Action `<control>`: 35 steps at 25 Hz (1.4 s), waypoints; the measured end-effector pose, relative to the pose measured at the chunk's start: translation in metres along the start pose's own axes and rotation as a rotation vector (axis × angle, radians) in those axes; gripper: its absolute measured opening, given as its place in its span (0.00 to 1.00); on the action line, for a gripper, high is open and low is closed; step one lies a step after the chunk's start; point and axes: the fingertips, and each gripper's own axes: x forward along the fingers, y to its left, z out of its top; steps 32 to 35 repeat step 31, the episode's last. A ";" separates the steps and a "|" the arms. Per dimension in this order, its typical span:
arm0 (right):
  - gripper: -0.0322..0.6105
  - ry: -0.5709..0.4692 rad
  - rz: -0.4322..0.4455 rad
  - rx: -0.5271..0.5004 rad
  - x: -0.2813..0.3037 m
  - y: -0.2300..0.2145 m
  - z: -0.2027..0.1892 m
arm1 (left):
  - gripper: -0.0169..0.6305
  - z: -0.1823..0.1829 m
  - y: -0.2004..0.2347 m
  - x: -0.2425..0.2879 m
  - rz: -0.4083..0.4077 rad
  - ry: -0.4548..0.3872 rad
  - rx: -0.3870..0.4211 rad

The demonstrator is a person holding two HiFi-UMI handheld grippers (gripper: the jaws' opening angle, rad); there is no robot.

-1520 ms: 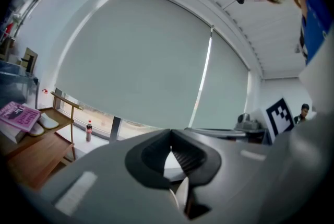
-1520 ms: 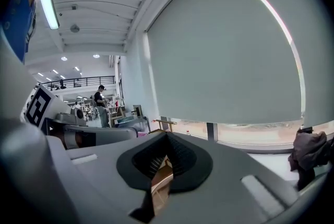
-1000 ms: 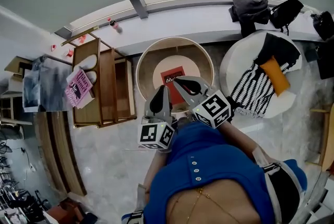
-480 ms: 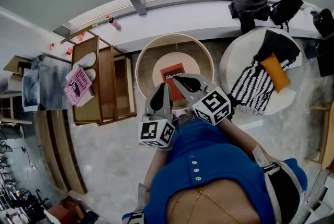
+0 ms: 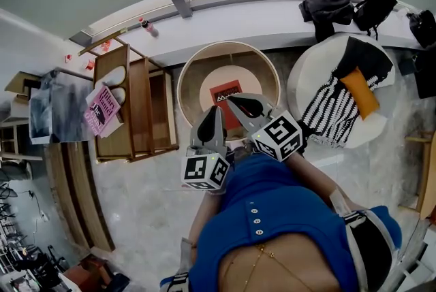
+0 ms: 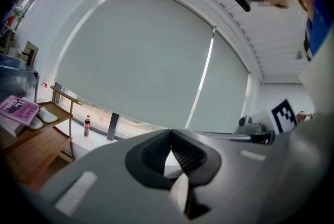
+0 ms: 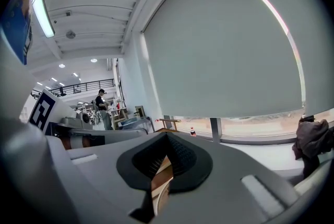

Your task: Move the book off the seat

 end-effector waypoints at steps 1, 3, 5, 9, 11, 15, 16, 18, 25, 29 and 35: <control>0.05 0.000 0.000 -0.001 0.000 0.000 0.000 | 0.03 0.000 0.000 0.000 0.000 0.001 0.000; 0.05 0.002 0.001 0.001 0.000 0.000 0.000 | 0.03 0.000 0.001 0.000 0.001 0.001 -0.001; 0.05 0.004 0.001 0.003 0.000 0.000 -0.001 | 0.03 -0.001 0.001 -0.001 0.002 0.001 -0.003; 0.05 0.008 -0.002 0.002 0.001 0.000 -0.002 | 0.03 -0.001 0.003 0.000 0.003 0.004 -0.006; 0.05 0.007 -0.002 0.008 0.002 0.000 -0.002 | 0.03 -0.002 0.005 0.000 0.004 0.006 -0.008; 0.05 0.004 -0.001 0.021 0.004 0.000 0.000 | 0.03 -0.002 0.007 0.001 0.003 0.012 -0.017; 0.05 0.004 -0.001 0.022 0.004 0.000 0.000 | 0.03 -0.002 0.007 0.001 0.002 0.012 -0.018; 0.05 0.004 -0.001 0.023 0.004 0.000 0.000 | 0.03 -0.002 0.007 0.001 0.001 0.012 -0.017; 0.05 0.006 0.002 0.021 0.005 0.002 -0.002 | 0.03 -0.003 0.008 0.000 0.000 0.014 -0.013; 0.05 0.007 0.010 0.026 0.007 0.000 -0.002 | 0.03 -0.002 0.009 0.003 0.005 0.013 -0.013; 0.05 0.009 0.012 0.027 0.008 -0.001 -0.002 | 0.03 -0.002 0.009 0.004 0.007 0.012 -0.012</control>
